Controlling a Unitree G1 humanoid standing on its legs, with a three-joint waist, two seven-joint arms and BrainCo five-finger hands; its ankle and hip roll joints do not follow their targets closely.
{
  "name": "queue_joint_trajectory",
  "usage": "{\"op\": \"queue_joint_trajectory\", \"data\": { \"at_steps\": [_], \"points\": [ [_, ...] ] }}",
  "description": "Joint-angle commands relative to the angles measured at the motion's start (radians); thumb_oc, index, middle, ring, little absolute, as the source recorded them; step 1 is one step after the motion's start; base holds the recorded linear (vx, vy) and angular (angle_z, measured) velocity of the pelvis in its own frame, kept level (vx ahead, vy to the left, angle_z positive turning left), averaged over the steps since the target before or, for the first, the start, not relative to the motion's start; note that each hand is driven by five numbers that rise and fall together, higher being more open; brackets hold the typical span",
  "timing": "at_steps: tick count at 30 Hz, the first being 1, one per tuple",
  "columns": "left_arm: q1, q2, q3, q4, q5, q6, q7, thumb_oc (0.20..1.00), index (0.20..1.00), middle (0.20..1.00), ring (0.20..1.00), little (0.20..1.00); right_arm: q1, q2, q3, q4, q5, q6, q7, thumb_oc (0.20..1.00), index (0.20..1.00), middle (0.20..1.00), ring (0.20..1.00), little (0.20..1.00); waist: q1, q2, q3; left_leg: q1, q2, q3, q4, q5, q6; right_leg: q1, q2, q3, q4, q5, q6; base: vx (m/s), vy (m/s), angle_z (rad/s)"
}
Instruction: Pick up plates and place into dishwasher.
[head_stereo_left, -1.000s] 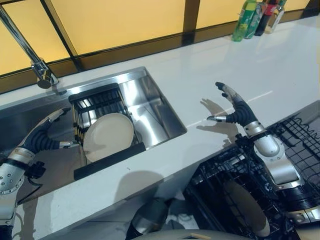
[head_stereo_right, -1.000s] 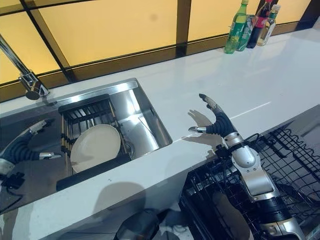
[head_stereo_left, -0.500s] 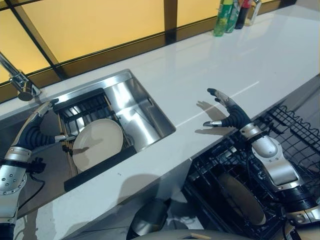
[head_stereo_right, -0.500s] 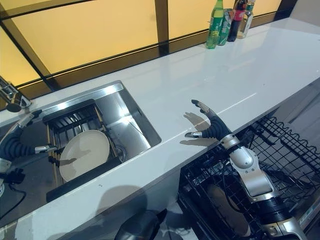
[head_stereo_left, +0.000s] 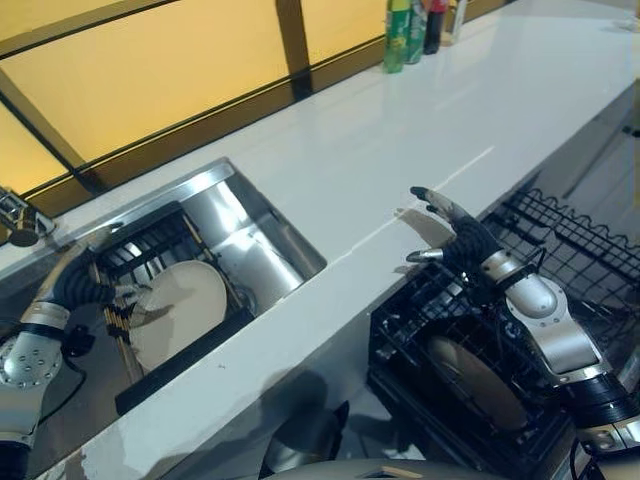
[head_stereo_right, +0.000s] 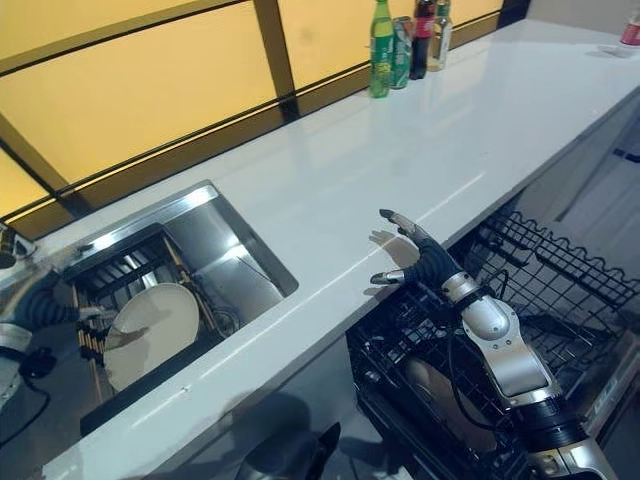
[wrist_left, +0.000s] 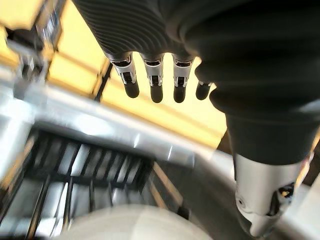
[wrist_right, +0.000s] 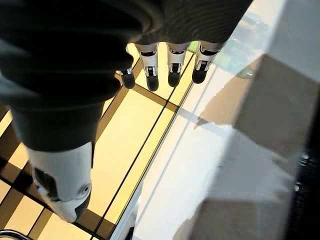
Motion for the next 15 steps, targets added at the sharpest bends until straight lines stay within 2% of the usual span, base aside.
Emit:
{"op": "queue_joint_trajectory", "data": {
  "at_steps": [1, 9, 15],
  "points": [
    [-0.004, 0.036, -0.005, 0.032, 0.021, 0.018, -0.015, 1.000, 1.000, 1.000, 1.000, 1.000, 0.003, -0.094, -0.011, -0.057, 0.058, -0.016, 0.021, 1.000, 1.000, 1.000, 1.000, 1.000, -0.024, 0.029, -0.044, -0.025, 0.036, 0.021, -0.046, 0.034, -0.043, -0.055, -0.088, -0.011, 0.035, 0.135, 0.011, 0.12, 0.126, -0.23],
    [-0.041, 0.011, -0.073, 0.118, 0.035, 0.069, -0.001, 1.000, 1.000, 1.000, 1.000, 1.000, -0.050, -0.153, -0.012, -0.050, 0.081, 0.001, 0.066, 1.000, 1.000, 1.000, 1.000, 1.000, -0.057, 0.047, 0.020, -0.081, 0.038, 0.081, 0.012, 0.029, -0.043, -0.124, -0.113, 0.031, 0.072, 0.143, 0.018, 0.03, 0.110, -0.17],
    [-0.119, 0.056, -0.126, 0.195, 0.078, 0.131, 0.069, 1.000, 1.000, 1.000, 1.000, 1.000, -0.126, -0.176, -0.002, -0.044, 0.091, 0.004, 0.061, 1.000, 1.000, 1.000, 1.000, 1.000, -0.075, 0.037, 0.086, -0.142, 0.038, 0.114, 0.049, 0.027, -0.036, -0.179, -0.127, 0.056, 0.081, 0.158, 0.029, -0.07, 0.024, -0.22]
  ]
}}
